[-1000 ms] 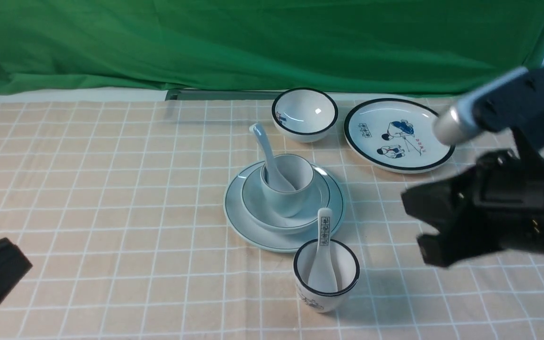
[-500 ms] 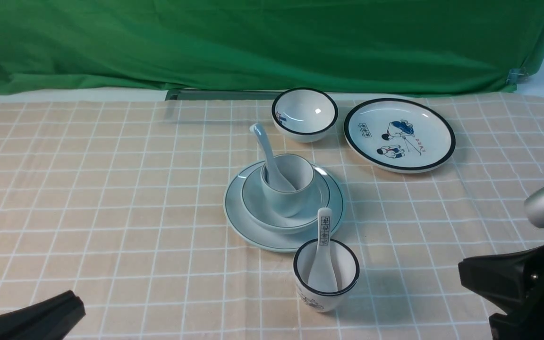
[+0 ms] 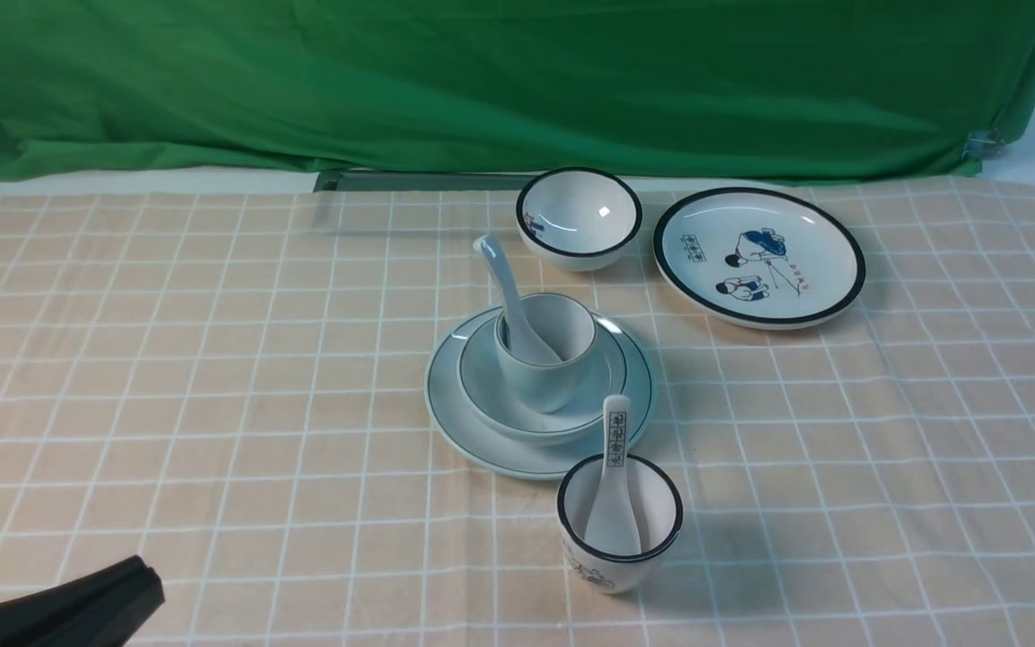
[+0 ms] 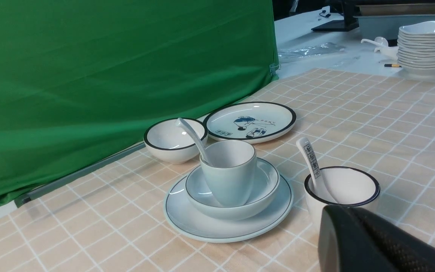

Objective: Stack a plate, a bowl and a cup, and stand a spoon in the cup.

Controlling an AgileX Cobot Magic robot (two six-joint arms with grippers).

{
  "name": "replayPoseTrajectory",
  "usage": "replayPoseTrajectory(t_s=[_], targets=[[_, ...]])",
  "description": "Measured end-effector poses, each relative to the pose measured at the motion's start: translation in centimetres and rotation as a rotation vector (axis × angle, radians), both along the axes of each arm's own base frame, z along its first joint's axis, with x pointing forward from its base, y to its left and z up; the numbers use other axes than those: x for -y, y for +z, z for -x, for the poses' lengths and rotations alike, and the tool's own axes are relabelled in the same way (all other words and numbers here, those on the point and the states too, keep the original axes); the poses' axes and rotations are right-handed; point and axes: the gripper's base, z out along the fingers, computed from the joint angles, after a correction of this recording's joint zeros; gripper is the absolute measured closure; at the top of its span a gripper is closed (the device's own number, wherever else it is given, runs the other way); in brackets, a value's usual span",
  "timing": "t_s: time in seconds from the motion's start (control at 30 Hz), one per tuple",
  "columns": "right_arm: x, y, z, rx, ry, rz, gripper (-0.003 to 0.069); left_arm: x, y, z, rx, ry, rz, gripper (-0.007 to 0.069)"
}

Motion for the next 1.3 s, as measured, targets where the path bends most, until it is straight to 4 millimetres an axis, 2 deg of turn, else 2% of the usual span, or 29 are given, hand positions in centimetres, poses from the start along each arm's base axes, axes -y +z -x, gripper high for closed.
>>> replayPoseTrajectory(t_s=[0.1,0.23,0.6,1.1,1.3], targets=[[0.3,-1.6,0.8,0.038,-0.031,-0.007,0.0641,0.0,0.0,0.0,0.000,0.000,-0.001,0.0624],[0.3,-2.0,1.2,0.025,-0.035,-0.002,0.0641,0.0,0.0,0.0,0.002,0.000,-0.003,0.0624],[0.3,-2.1,1.2,0.016,-0.035,-0.001,0.0632,0.0,0.0,0.0,0.012,0.002,-0.016,0.0624],[0.3,-2.1,1.2,0.017,-0.035,-0.002,0.0580,0.0,0.0,0.0,0.019,0.004,-0.023,0.0624],[0.3,-2.1,1.2,0.017,-0.035,-0.002,0.0559,-0.4,0.1,-0.4,0.111,0.079,-0.021,0.0624]])
